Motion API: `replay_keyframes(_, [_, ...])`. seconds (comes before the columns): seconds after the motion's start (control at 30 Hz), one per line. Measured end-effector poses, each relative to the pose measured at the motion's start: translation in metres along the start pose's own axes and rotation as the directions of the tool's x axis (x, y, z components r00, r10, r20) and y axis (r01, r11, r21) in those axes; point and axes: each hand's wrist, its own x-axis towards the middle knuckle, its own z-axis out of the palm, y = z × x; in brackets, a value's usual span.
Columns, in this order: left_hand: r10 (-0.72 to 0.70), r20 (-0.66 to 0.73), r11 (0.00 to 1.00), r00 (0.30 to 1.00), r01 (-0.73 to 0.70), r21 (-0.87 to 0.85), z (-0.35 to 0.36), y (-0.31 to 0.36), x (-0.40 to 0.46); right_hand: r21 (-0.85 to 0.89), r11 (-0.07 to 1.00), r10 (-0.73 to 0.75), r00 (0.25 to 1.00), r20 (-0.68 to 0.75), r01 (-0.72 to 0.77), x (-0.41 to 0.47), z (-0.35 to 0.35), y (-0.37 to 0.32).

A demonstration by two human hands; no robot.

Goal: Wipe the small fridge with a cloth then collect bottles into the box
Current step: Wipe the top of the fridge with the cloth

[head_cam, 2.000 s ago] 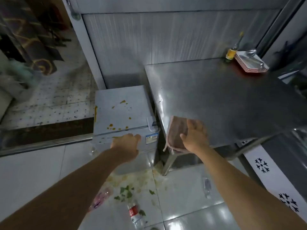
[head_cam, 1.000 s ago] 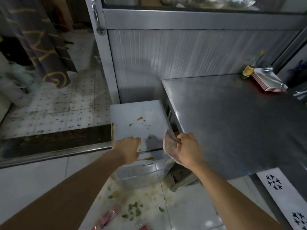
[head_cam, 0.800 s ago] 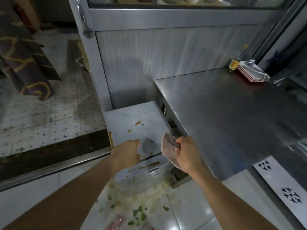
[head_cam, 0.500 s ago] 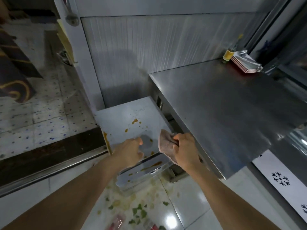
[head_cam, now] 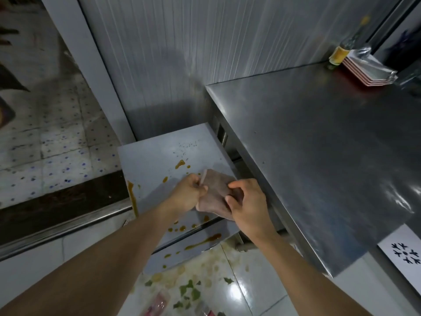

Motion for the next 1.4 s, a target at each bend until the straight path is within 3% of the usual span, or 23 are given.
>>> replay_keyframes(0.13, [-0.019, -0.115, 1.000, 0.993, 0.017, -0.016, 0.013, 0.001, 0.020, -0.176, 0.975, -0.157, 0.978, -0.139, 0.132, 0.023, 0.000, 0.003])
replay_keyframes(0.2, [0.010, -0.135, 0.996, 0.991, 0.003, 0.093, 0.015, 0.002, 0.034, -0.302, 0.941, -0.194, 0.976, -0.103, 0.155, 0.041, 0.007, 0.006])
replay_keyframes(0.33, [0.112, -0.096, 0.918, 0.989, -0.066, 0.391, 0.011, -0.011, 0.052, -0.522, 0.849, -0.018, 0.993, 0.121, 0.079, 0.056, 0.033, 0.024])
replay_keyframes(0.53, [0.364, -0.104, 0.709, 0.926, -0.203, 0.676, -0.023, -0.028, 0.078, -0.473, 0.881, 0.017, 0.999, 0.034, 0.001, 0.070, 0.063, 0.037])
replay_keyframes(0.63, [0.446, -0.144, 0.583, 0.883, -0.165, 0.795, -0.045, -0.038, 0.096, -0.517, 0.856, 0.080, 0.988, 0.135, 0.001, 0.082, 0.080, 0.044])
replay_keyframes(0.8, [0.385, -0.322, 0.581, 0.865, 0.043, 0.813, -0.084, -0.067, 0.119, -0.589, 0.808, 0.106, 0.989, 0.107, -0.023, 0.073, 0.108, 0.045])
replay_keyframes(1.03, [0.420, -0.301, 0.605, 0.856, -0.017, 0.796, -0.101, -0.083, 0.140, -0.574, 0.819, 0.037, 0.995, 0.094, 0.023, 0.170, 0.130, 0.036])
replay_keyframes(1.23, [0.433, -0.284, 0.614, 0.855, -0.049, 0.788, -0.103, -0.092, 0.144, -0.538, 0.820, -0.101, 0.974, 0.202, 0.197, 0.251, 0.141, 0.026])
replay_keyframes(1.4, [0.446, -0.263, 0.617, 0.856, -0.080, 0.783, -0.107, -0.089, 0.139, -0.537, 0.789, -0.188, 0.950, 0.250, 0.297, 0.217, 0.142, 0.024])
